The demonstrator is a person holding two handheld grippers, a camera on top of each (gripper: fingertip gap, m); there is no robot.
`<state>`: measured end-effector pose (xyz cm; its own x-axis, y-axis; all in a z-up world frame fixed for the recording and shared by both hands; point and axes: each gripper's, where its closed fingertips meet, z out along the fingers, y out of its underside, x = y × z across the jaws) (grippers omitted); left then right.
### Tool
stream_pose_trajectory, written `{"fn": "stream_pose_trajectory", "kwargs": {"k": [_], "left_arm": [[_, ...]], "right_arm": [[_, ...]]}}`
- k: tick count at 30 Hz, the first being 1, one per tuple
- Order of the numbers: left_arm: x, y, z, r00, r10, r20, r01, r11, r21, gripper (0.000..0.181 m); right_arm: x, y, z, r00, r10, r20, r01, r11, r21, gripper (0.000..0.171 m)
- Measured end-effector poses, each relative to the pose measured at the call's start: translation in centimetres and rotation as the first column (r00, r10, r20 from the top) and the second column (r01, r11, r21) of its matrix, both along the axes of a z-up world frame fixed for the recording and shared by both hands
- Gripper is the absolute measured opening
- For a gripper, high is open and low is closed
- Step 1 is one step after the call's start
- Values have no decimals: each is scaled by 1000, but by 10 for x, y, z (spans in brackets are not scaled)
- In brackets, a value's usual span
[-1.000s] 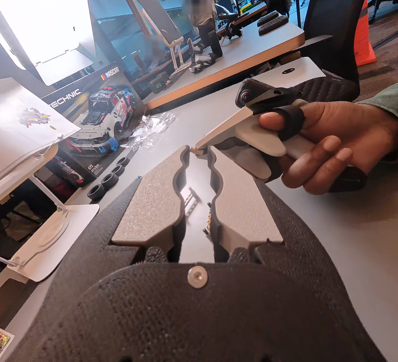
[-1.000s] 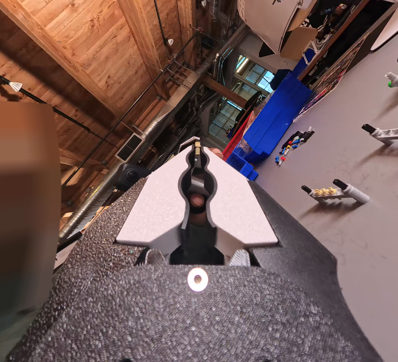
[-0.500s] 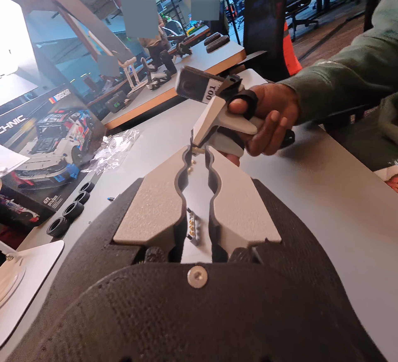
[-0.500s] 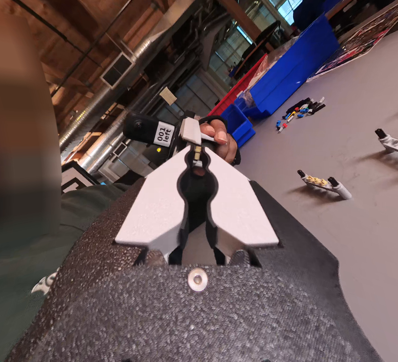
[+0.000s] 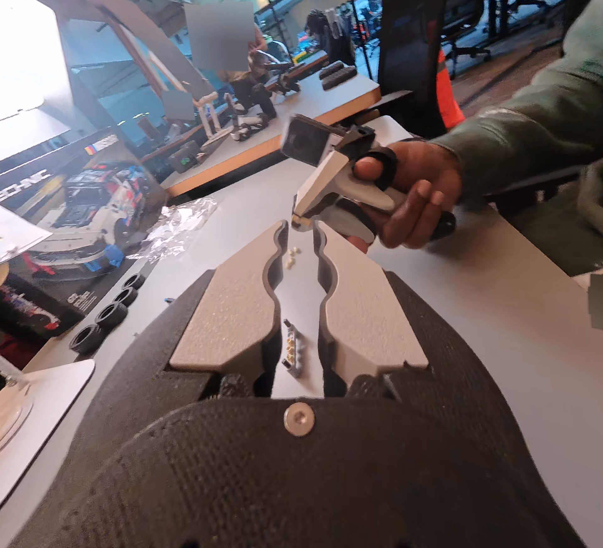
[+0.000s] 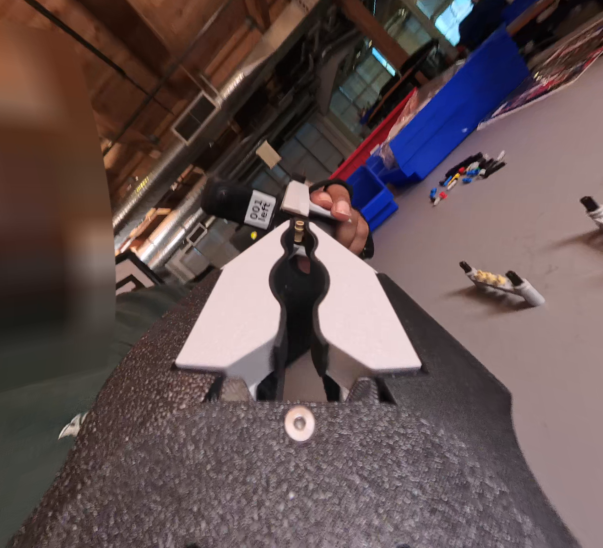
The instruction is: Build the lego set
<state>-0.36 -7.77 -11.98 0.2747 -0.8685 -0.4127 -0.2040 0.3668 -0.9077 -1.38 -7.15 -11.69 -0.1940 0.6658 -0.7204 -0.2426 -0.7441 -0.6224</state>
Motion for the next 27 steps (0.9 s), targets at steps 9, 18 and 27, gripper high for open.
{"fn": "stream_pose_trajectory", "kwargs": {"k": [9,18,27], "left_arm": [[-7,17,6,990,140,22,-141,989,46,14],[-7,15,4,990,141,-3,-140,986,85,3],[-5,10,4,993,114,-16,-111,985,135,3]], "right_arm": [[-9,16,7,962,-213,-169,196,974,-112,4],[-3,15,5,968,-205,-142,194,977,-87,4],[-2,8,4,992,-122,-8,123,991,47,4]]}}
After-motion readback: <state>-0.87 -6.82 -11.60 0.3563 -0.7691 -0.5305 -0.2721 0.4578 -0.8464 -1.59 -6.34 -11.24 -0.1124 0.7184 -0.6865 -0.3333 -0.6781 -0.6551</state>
